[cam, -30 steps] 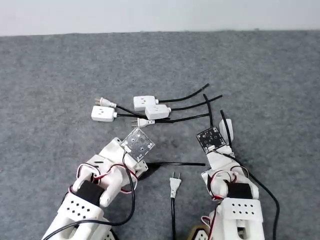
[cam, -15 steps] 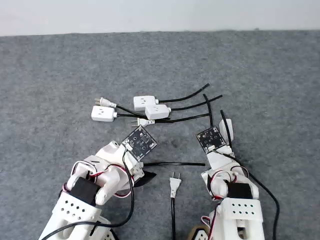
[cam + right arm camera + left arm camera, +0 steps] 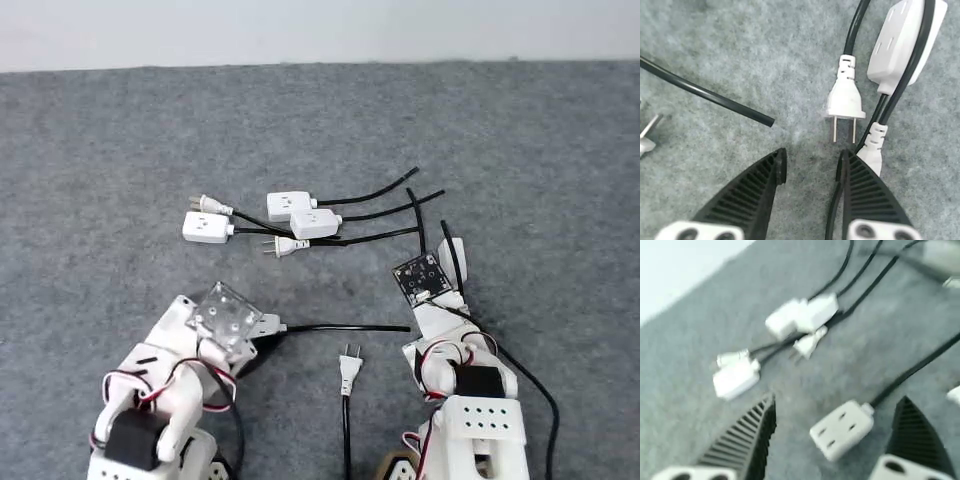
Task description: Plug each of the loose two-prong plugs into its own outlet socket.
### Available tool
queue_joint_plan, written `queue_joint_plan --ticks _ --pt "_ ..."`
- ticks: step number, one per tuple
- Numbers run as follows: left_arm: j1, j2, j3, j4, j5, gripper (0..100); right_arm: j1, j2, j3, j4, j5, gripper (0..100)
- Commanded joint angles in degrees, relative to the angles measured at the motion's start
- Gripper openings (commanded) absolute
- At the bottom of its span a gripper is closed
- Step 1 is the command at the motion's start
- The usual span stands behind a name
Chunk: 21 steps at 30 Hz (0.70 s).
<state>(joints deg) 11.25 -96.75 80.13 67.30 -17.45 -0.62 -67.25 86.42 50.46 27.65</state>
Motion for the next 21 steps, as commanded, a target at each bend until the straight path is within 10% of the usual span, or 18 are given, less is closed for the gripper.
queue_joint_plan --ticks 1,21 --pt "-1.76 -0.97 4.0 -4.13 -0.88 35 -0.04 -0.66 -0.44 -1.01 -0.44 17.3" --pt "-2.29 -0.97 7.78 -7.91 5.1 35 -0.13 -0.66 -0.53 0.4 -0.44 17.3"
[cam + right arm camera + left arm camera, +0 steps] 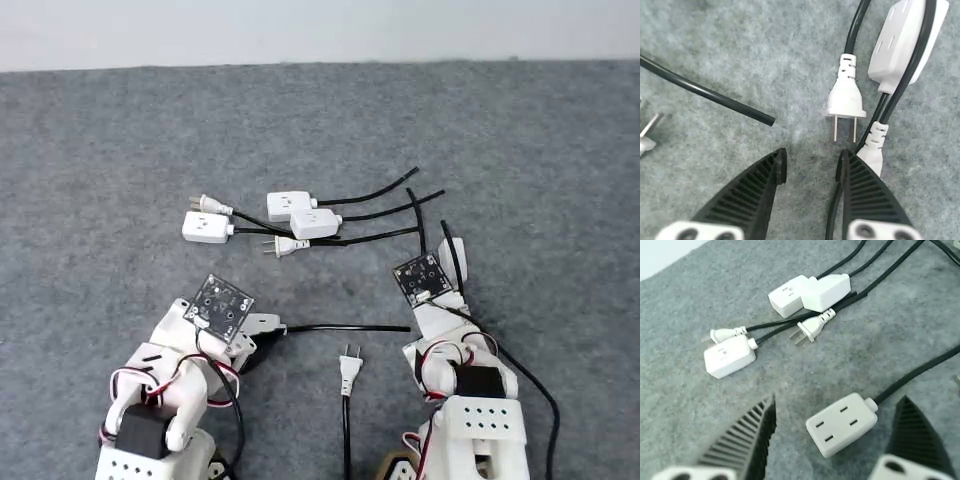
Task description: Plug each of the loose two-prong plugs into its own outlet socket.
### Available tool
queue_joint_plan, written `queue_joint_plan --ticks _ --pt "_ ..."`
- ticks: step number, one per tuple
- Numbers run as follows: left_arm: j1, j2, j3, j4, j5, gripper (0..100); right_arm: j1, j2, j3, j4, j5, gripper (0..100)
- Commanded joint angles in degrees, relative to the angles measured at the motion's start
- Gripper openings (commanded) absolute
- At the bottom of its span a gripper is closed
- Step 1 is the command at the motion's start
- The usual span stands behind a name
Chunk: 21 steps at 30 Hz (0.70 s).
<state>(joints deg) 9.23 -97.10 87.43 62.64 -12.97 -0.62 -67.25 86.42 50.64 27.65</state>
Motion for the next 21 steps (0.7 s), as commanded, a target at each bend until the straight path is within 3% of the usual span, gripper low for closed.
queue_joint_plan --ticks 1,21 --pt "-0.26 -0.62 0.57 -3.43 0.62 35 -0.13 -0.66 -0.53 0.31 -0.44 17.3" --pt "-0.18 -0.62 2.15 -3.69 0.44 35 -0.13 -0.66 -0.44 0.4 -0.44 17.3"
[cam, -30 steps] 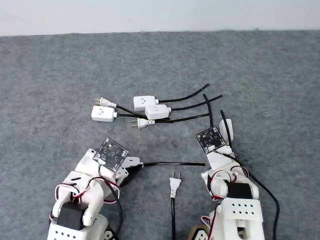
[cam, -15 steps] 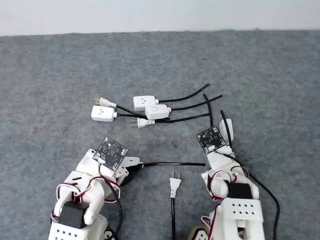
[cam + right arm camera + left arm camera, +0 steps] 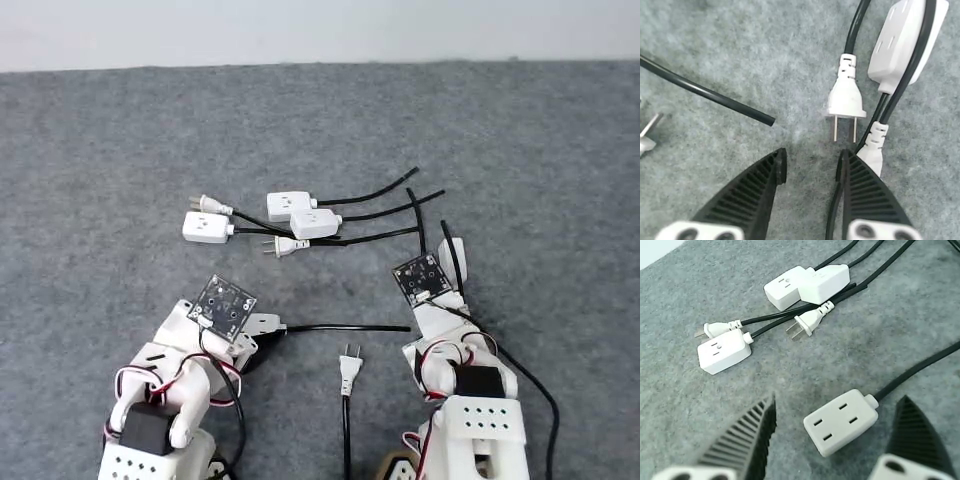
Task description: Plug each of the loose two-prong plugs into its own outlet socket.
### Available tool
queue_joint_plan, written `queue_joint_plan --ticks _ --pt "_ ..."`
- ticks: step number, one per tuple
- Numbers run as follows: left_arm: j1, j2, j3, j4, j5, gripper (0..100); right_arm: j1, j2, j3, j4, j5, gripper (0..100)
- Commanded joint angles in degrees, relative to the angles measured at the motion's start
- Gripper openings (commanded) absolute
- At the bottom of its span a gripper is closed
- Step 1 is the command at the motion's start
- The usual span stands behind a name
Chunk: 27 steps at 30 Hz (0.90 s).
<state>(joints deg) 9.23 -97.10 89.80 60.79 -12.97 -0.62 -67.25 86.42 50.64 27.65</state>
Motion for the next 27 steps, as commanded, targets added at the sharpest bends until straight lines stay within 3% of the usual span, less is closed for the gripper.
queue_joint_plan --ticks 1,27 --pt "-0.18 -0.62 -0.04 -1.85 0.44 35 -0.13 -0.66 -0.44 0.4 -0.44 17.3" --pt "0.35 -0.62 2.24 -5.98 0.53 35 -0.31 -8.75 3.52 -0.04 -0.44 17.3"
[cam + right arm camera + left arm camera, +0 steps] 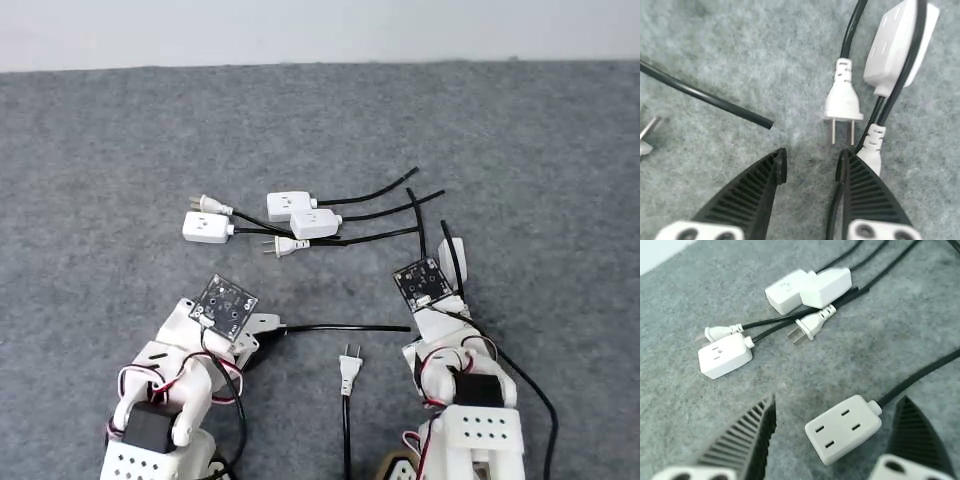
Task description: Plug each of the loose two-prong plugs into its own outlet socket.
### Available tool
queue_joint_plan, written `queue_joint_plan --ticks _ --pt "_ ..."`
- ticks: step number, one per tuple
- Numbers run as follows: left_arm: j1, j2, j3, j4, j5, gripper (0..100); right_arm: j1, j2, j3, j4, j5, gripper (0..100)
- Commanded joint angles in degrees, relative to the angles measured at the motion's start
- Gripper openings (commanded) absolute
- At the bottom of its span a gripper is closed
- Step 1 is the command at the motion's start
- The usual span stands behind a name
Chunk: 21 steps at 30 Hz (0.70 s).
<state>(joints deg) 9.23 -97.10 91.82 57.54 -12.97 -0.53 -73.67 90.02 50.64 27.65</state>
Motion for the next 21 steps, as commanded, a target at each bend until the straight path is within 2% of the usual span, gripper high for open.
queue_joint_plan --ticks 1,7,10,19,21 --pt "0.44 -0.62 0.66 -3.43 0.62 35 -0.31 -3.12 0.18 0.04 -0.44 17.3" --pt "3.43 -0.62 4.97 -8.53 0.62 35 -0.48 -8.48 0.97 3.82 -0.44 17.3" --pt "3.34 -0.35 4.97 -8.62 0.62 35 -0.57 -11.74 2.64 4.0 -0.44 17.3" --pt "3.34 -0.62 4.97 6.59 0.26 35 -0.66 -23.96 5.54 9.8 -0.44 17.3" --pt "3.34 -0.62 4.97 7.47 0.26 35 -0.66 -26.95 6.33 11.03 -0.44 17.3"
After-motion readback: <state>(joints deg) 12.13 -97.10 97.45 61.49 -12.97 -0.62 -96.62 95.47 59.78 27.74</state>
